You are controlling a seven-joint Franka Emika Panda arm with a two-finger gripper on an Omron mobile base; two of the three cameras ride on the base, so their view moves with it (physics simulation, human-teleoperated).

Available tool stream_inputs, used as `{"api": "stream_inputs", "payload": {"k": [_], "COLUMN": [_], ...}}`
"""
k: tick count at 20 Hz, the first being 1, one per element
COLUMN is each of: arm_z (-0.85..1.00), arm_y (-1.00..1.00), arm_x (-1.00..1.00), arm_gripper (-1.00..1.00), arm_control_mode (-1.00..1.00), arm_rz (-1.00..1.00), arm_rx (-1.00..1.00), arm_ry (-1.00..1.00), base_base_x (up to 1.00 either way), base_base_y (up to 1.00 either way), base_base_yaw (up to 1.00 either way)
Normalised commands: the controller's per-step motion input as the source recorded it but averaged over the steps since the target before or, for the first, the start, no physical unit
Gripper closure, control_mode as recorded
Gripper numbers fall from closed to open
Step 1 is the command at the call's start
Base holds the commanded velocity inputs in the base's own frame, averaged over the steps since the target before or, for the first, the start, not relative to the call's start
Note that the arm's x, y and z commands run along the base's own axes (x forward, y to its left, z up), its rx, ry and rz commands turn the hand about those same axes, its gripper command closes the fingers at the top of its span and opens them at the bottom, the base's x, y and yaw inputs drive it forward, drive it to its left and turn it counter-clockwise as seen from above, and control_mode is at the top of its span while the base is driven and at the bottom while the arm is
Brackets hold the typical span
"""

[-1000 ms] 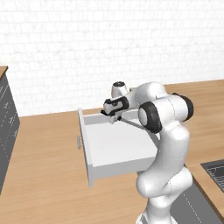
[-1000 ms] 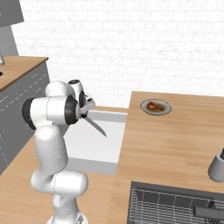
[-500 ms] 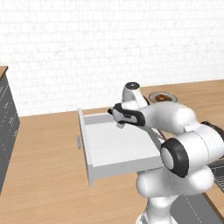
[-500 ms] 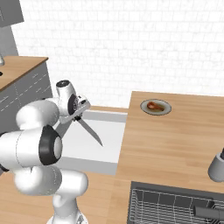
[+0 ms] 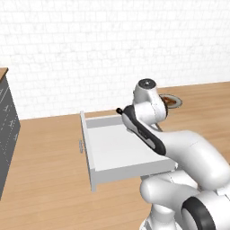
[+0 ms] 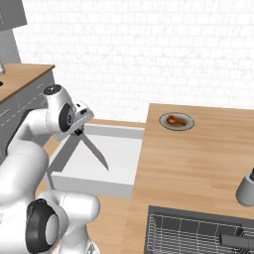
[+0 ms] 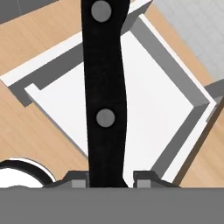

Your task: Pick up the knife from the drawer and place it on the cutting board. Then place the meat from the plate to the cutting board.

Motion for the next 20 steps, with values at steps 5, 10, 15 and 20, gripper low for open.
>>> {"api": "stream_inputs", "payload": {"k": [5,10,15,20], "arm_z": [0.01,0.04,0.00,0.00], "arm_y": [-0.02,-0.03,0.00,0.00], "arm_x": [0.00,-0.04,0.00,0.00], "arm_gripper": [1.00,1.00,1.00,1.00], "arm_control_mode": [-1.00,-1.00,-1.00,-1.00], "arm_rz": [0.10,0.18,0.00,0.00], "arm_rx": [0.00,0.00,0.00,0.00], "arm_ry": [-0.02,-0.03,0.00,0.00], "base_base_x": [0.00,0.00,0.00,0.00], "base_base_y": [0.00,0.00,0.00,0.00], "base_base_yaw": [0.00,0.00,0.00,0.00]}}
